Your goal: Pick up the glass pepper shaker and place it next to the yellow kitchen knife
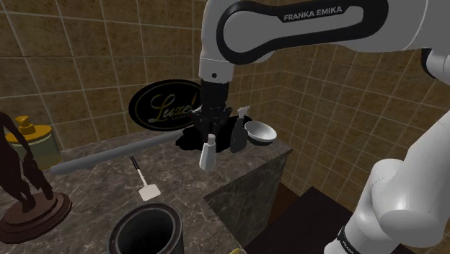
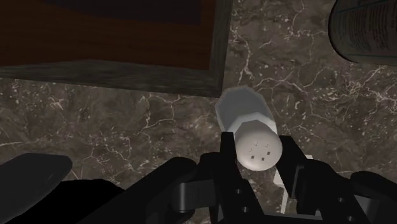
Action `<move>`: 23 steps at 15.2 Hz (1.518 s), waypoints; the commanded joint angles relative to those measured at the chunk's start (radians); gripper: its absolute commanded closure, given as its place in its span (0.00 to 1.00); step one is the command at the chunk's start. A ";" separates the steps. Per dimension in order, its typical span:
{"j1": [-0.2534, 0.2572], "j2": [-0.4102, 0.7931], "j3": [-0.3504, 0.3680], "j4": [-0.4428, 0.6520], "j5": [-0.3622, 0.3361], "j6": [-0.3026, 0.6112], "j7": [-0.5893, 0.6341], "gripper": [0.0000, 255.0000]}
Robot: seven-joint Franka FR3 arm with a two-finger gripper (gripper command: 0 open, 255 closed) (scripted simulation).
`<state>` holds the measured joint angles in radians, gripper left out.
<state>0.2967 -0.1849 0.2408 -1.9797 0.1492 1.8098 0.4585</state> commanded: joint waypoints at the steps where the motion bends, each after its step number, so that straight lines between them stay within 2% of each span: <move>1: 0.017 -0.019 0.022 -0.011 0.009 -0.003 0.038 1.00; 3: 0.045 -0.046 0.060 -0.036 0.023 0.004 0.098 1.00; 23: 0.051 0.004 0.079 -0.257 0.029 0.274 0.080 1.00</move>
<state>0.3476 -0.1866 0.3179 -2.2284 0.1788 2.0688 0.5376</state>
